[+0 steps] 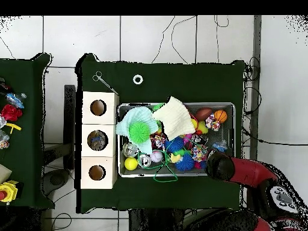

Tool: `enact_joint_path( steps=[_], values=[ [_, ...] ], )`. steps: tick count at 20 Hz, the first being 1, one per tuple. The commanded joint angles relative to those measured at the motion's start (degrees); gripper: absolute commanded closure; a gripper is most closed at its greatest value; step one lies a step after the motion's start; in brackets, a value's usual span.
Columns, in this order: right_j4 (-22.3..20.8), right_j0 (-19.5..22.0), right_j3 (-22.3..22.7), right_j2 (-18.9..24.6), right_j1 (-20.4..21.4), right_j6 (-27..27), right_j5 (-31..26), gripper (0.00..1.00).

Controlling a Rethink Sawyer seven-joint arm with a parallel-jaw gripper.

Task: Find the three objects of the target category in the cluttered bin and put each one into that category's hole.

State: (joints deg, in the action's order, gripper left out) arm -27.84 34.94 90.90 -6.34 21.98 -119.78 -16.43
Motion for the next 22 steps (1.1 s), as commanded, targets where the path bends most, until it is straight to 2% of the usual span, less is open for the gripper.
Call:
enact_joint_path(
  steps=[1, 4, 7, 10, 13, 17, 22],
  values=[
    [-3.2, -2.7, -3.8, -1.2, 5.3, 5.2, -9.0, 0.0],
    [-3.4, -4.7, -4.0, -3.1, 8.2, 5.4, -12.1, 0.0],
    [-4.6, -6.4, -4.5, -4.9, 9.4, 4.7, -12.2, 0.0],
    [-5.4, -6.7, -3.7, -5.5, 9.3, 3.1, -10.5, 0.0],
    [-5.7, -6.6, -4.2, -5.4, 6.9, 0.8, -7.6, 0.0],
    [-4.9, -4.7, -4.8, -3.7, 3.9, -0.6, -4.1, 0.0],
    [-2.7, -0.4, -3.2, 2.1, 1.4, -1.5, 2.0, 0.0]
  ],
)
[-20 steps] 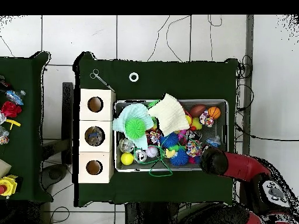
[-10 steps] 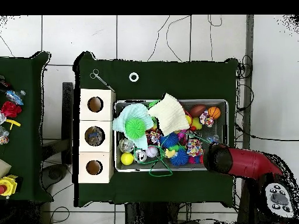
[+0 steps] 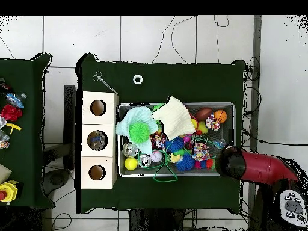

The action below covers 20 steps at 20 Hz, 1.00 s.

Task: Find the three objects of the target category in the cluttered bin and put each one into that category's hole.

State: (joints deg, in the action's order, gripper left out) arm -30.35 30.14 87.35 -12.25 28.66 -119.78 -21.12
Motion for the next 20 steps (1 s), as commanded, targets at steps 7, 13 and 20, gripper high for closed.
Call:
enact_joint_path(
  steps=[7, 13, 20],
  values=[
    [1.3, 8.4, 2.4, 13.4, -4.9, -2.6, 11.0, 0.0],
    [4.2, 7.9, 4.3, 13.7, -2.4, -5.1, 8.2, 0.0],
    [6.6, 4.9, 5.6, 11.8, 2.9, -3.3, 0.0, 0.0]
  ],
)
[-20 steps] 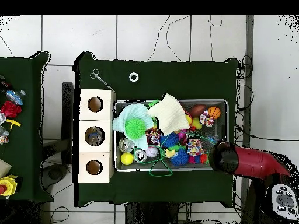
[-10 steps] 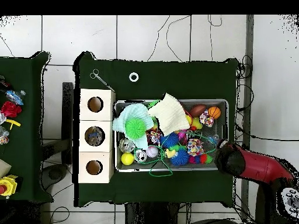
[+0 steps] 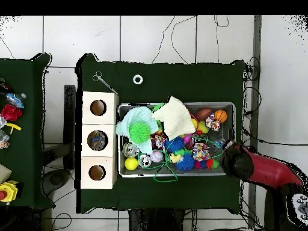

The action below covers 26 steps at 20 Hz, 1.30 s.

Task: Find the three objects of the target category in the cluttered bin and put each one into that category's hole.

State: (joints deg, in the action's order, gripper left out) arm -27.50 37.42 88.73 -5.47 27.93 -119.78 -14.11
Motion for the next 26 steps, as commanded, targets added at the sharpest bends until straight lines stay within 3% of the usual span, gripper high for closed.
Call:
enact_joint_path(
  steps=[1, 8, 13, 26],
  values=[
    [4.0, -2.8, 4.3, 4.6, 4.0, -3.2, -7.7, 0.0],
    [6.1, -5.5, 4.6, 3.1, 6.3, -3.6, -11.2, 0.0],
    [7.7, -5.3, 5.7, 3.9, 3.7, -6.2, -6.5, 0.0],
    [9.5, -5.6, 7.2, 3.2, 0.5, -8.1, -0.8, 0.0]
  ],
)
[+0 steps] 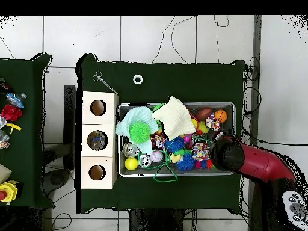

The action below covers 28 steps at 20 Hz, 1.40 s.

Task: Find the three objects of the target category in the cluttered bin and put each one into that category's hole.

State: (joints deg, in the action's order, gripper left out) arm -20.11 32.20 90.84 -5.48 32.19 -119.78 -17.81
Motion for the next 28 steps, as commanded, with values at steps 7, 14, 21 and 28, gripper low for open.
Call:
enact_joint_path(
  steps=[7, 14, 21, 28],
  values=[
    [2.4, -0.6, 4.5, 2.8, -5.4, -8.5, 4.6, 0.0],
    [0.7, -1.4, 2.7, 0.7, -7.5, -7.3, 6.2, 0.0],
    [1.1, -1.2, 2.3, 0.4, -9.0, -7.4, 7.1, 0.0],
    [0.6, -2.6, 1.4, -1.4, -10.2, -6.5, 5.6, 0.0]
  ],
)
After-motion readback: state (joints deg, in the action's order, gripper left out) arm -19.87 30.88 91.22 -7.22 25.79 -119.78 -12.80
